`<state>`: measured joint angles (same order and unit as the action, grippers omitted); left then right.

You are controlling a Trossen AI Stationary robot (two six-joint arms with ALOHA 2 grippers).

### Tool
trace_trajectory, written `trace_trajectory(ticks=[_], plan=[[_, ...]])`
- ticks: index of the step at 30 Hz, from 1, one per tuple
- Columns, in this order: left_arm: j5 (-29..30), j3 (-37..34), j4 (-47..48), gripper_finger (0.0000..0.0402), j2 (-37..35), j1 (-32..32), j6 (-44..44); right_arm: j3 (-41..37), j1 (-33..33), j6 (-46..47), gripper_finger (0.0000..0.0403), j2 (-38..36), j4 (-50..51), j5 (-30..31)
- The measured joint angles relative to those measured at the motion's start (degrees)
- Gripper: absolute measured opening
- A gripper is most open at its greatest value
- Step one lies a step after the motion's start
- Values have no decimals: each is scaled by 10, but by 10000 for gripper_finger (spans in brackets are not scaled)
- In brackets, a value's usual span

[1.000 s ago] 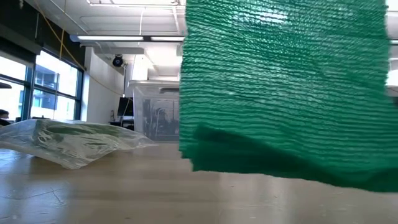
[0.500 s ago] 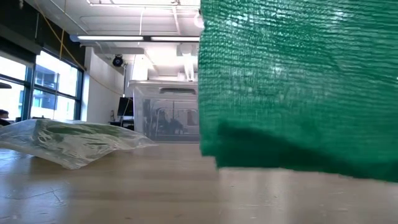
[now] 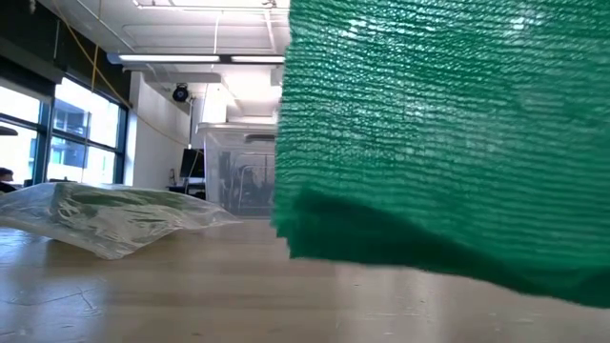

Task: Roll bandage
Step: Roll the dark green bandage

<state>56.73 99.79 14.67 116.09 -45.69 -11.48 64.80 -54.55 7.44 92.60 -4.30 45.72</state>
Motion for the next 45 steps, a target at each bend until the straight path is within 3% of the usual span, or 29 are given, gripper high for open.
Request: trace_trajectory(ticks=[6, 17, 26, 30, 35, 45], plan=[[-2, 0, 47, 136, -6, -4, -8, 0, -13, 16, 23, -10, 11, 12], [-8, -1, 170, 142, -31, -20, -85, 0, -29, 26, 22, -13, 14, 16], [7, -1, 3, 142, -31, -40, 64, 0, -46, -43, 22, -12, -24, -32], [-37, -1, -60, 142, -30, -33, 121, 0, -44, -84, 21, -12, -75, -91], [-132, -1, -143, 142, -30, -23, 174, 0, -43, -111, 21, -12, -97, -102], [-143, -1, -218, 142, 4, -11, 246, 0, -43, -115, 21, -12, -106, -102]])
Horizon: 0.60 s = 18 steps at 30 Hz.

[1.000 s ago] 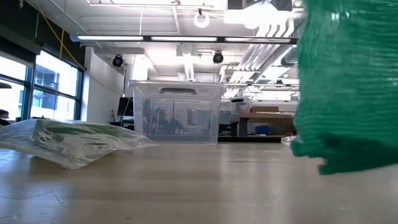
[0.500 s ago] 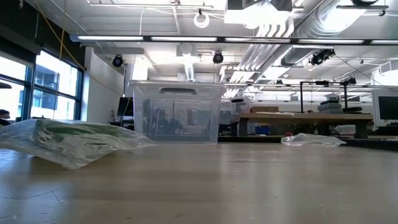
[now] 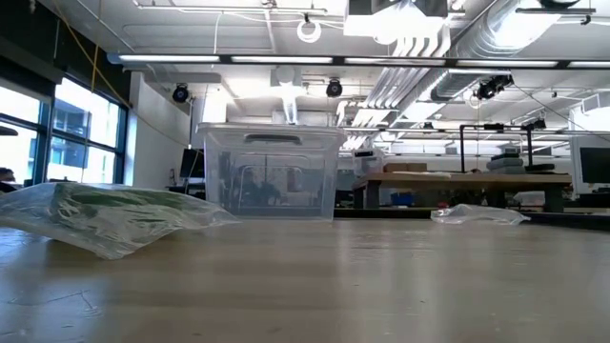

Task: Roll bandage
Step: Roll the dark green bandage

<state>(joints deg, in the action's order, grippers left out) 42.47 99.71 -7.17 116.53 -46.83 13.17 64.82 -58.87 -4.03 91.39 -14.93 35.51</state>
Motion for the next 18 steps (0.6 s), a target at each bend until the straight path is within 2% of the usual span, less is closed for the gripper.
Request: trace_trajectory(ticks=[9, 18], plan=[[-51, 0, -28, 143, 0, 3, -10, 0, 0, 0, 21, 0, 0, -1], [-51, 0, -16, 143, 0, 8, -49, 0, 0, 10, 21, 0, 9, 10]])
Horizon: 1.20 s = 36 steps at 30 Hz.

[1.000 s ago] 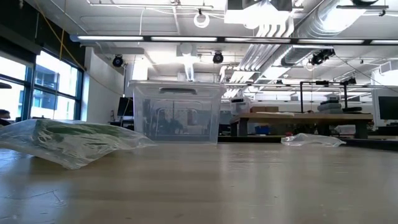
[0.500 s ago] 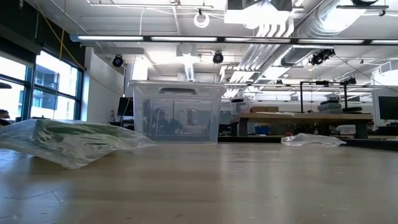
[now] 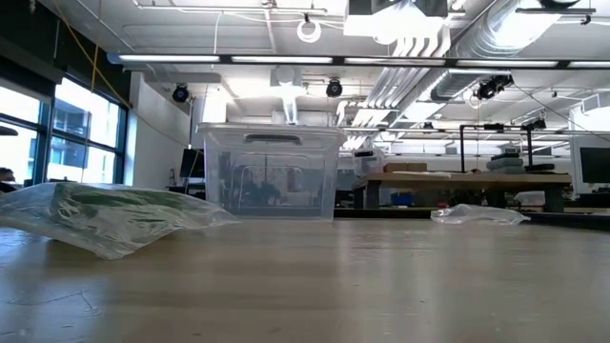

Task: Roll bandage
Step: Roll the dark green bandage

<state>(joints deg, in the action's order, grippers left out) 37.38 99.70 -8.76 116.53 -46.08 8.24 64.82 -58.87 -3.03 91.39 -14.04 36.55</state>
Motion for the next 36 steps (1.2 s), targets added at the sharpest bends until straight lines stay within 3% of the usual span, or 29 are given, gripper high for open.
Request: trace_trajectory(ticks=[7, 13, 16, 20, 22, 24, 29, 32, 36], plan=[[-30, 0, 7, 143, 2, 25, -29, 0, 1, 2, 21, 0, 1, 5], [-13, 0, 17, 136, 2, 29, -32, 0, 1, 21, 21, 0, 14, 28], [-5, 0, 18, 111, 2, 30, -31, 0, 1, 32, 21, 0, 19, 48], [4, 0, 21, 47, 2, 30, -27, 0, 1, 26, 24, 0, 22, 70], [31, 0, 22, 16, 2, 29, -26, 0, 1, 32, 38, 0, 38, 92], [60, 0, 38, 11, 2, 30, -39, 0, 2, 53, 69, 0, 72, 118], [121, 0, 135, 8, 1, 35, -127, 0, 4, 184, 169, 0, 202, 185], [121, -10, 192, 5, 0, 50, -210, 0, 4, 306, 208, 0, 308, 173], [125, -56, 192, 4, 0, 72, -267, 0, 1, 461, 218, 0, 433, 122]])
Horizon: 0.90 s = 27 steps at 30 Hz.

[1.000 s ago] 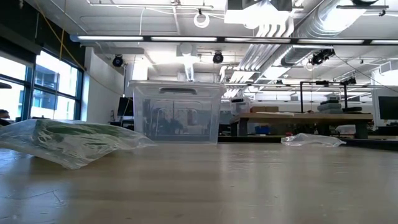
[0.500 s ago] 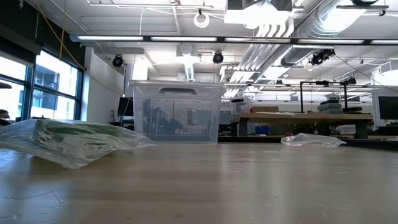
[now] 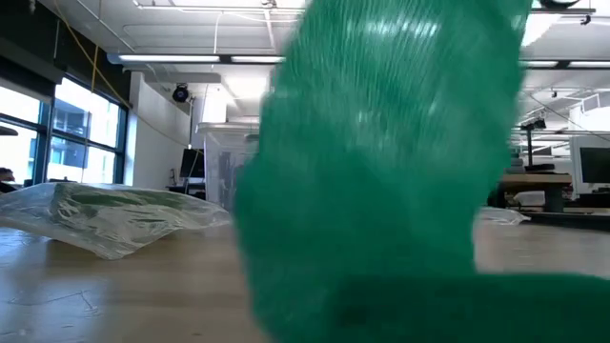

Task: Roll bandage
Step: Roll the dark green bandage

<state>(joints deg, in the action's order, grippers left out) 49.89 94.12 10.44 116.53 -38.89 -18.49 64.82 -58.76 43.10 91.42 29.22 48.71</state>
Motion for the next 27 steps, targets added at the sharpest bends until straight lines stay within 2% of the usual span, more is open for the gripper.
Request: trace_trajectory(ticks=[3, 9, 13, 17, 21, 24, 27], plan=[[-8, -42, -51, 3, 0, 15, -28, 0, -16, 62, 219, 0, 42, -23], [-69, -115, -245, 3, 0, 26, -35, 0, -75, 159, 219, 0, 79, -51], [-68, -135, -300, 4, 0, 31, -35, 0, -110, 211, 220, 0, 78, -55], [-57, -155, -312, 5, -1, 60, -36, 0, -121, 178, 220, 4, 32, -51], [-42, -200, -292, 5, -1, 106, -70, 0, -102, 106, 220, 26, -29, -60], [-26, -245, -298, 5, -3, 132, -96, 0, -75, 69, 220, 56, -73, -102], [-25, -276, -319, 6, -6, 145, -103, 0, -35, 47, 220, 87, -100, -191]])
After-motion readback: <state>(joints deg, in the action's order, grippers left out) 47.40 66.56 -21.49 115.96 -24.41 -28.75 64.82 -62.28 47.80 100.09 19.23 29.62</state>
